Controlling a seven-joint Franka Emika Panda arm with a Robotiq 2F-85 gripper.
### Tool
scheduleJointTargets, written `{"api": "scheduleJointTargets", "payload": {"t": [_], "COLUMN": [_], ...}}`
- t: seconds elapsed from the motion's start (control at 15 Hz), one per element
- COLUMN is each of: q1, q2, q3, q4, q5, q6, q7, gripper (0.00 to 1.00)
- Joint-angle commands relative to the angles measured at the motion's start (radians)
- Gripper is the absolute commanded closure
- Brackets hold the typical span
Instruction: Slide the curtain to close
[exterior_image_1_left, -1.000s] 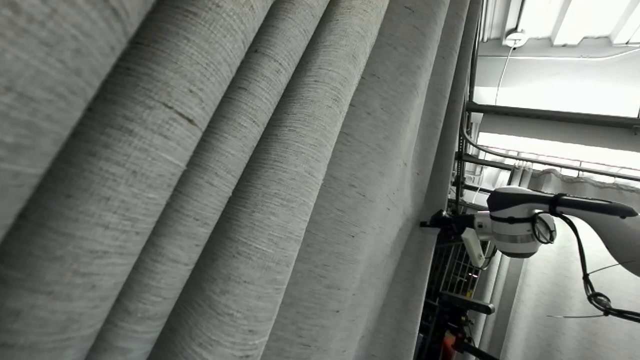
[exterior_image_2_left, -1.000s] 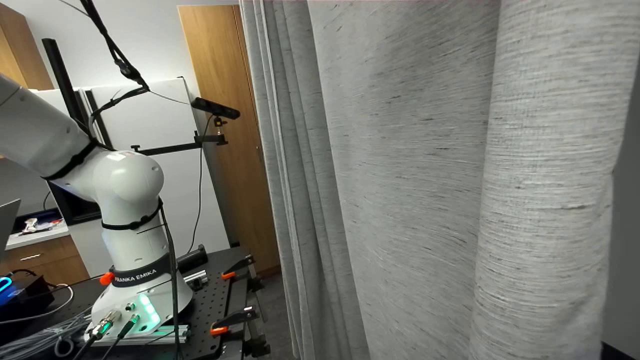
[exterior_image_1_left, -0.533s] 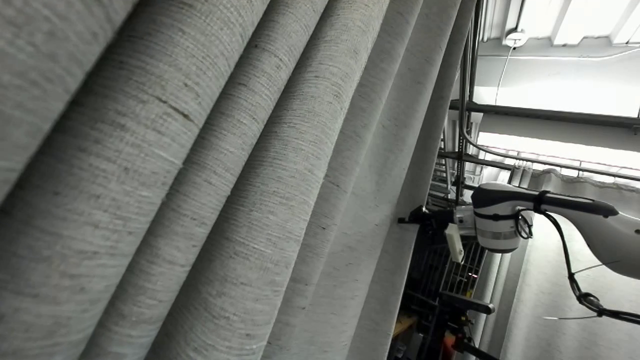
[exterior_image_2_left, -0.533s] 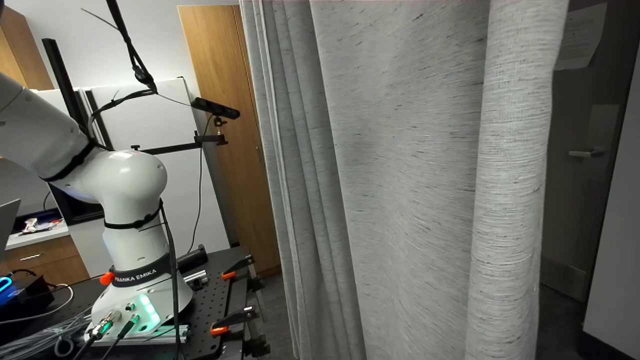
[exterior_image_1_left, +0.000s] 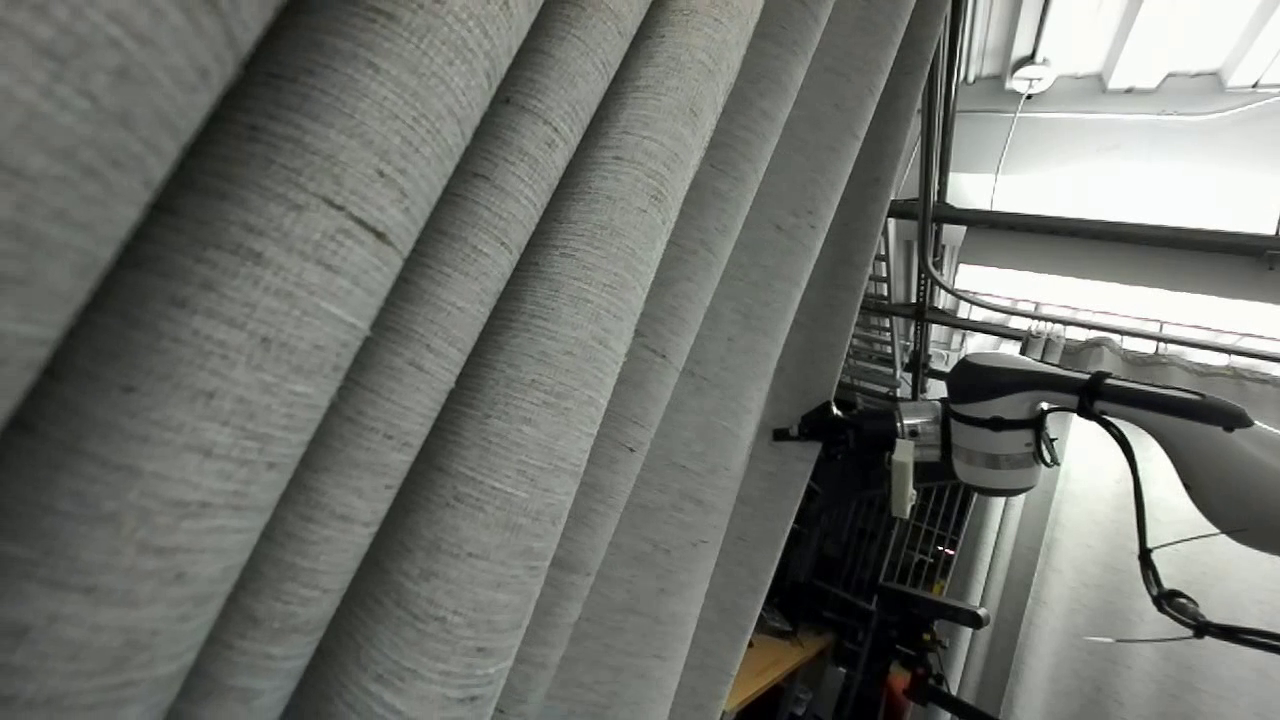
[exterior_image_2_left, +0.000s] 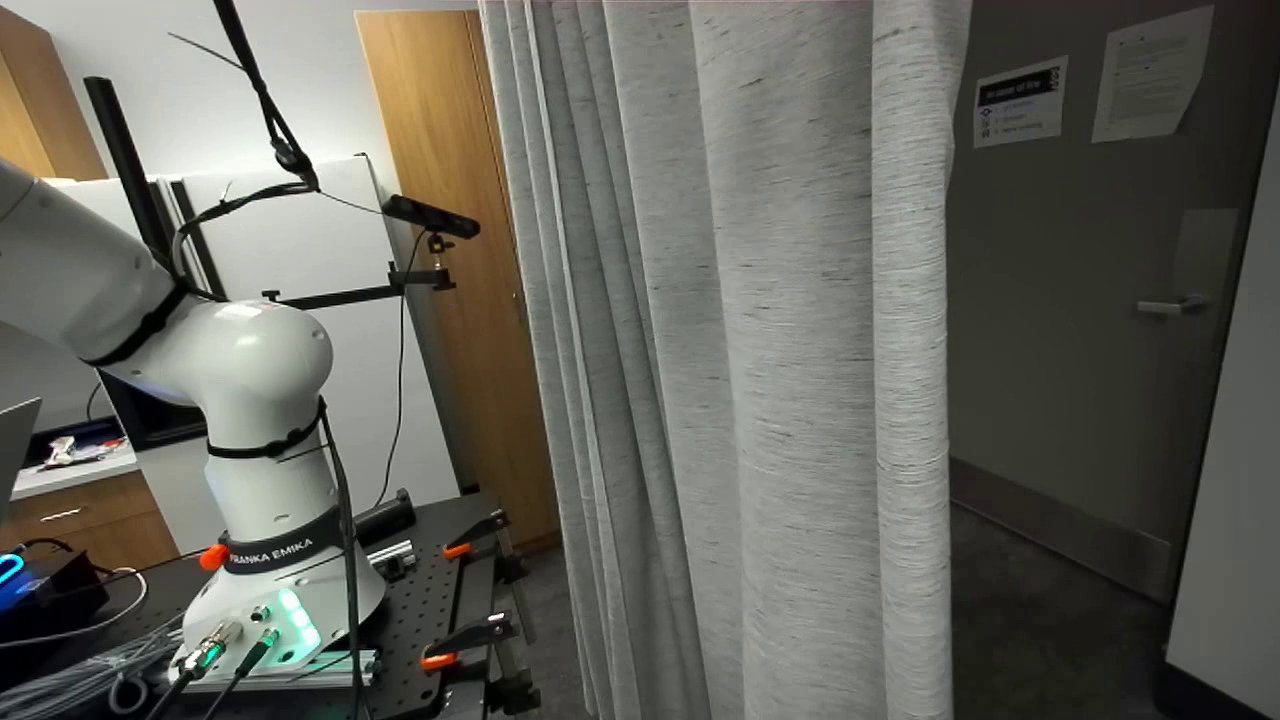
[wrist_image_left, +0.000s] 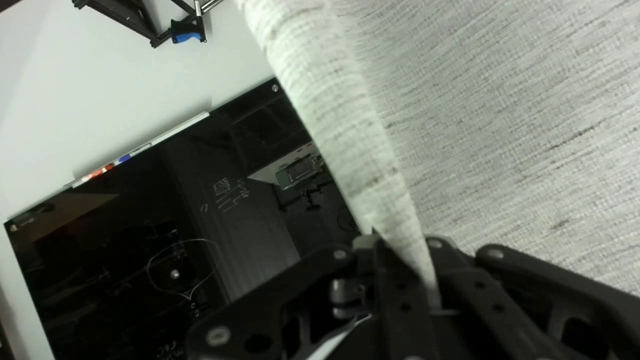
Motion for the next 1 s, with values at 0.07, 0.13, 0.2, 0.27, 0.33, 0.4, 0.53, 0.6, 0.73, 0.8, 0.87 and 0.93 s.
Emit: {"api": "scheduleJointTargets", "payload": {"t": [0.07, 0.13, 0.2, 0.27, 0.33, 0.4, 0.53, 0.6, 0.73, 0.8, 0.87, 0.93], "q1": [-0.052, -0.059, -0.064, -0.070, -0.076, -0.080, -0.089, -0.094, -0.105, -0.112, -0.118, -0.127], "q2": [-0.016, -0.015, -0.013, -0.010, -0.007, -0.006, -0.002, 0.000, 0.005, 0.010, 0.013, 0.019], "q3": [0.048, 0.055, 0.061, 0.067, 0.072, 0.076, 0.084, 0.088, 0.093, 0.095, 0.097, 0.099], "q4": [-0.056, -0.065, -0.072, -0.079, -0.085, -0.090, -0.097, -0.101, -0.110, -0.116, -0.122, -0.130], "q5": [-0.026, -0.025, -0.022, -0.020, -0.018, -0.016, -0.012, -0.011, -0.008, -0.008, -0.008, -0.009], "q6": [-0.030, -0.028, -0.026, -0.023, -0.022, -0.020, -0.018, -0.017, -0.015, -0.014, -0.014, -0.010], "q7": [-0.014, -0.015, -0.013, -0.012, -0.010, -0.010, -0.006, -0.005, -0.002, 0.001, 0.003, 0.005], "gripper": [1.00, 1.00, 1.00, 1.00, 1.00, 1.00, 0.97, 0.72, 0.67, 0.60, 0.53, 0.45]}}
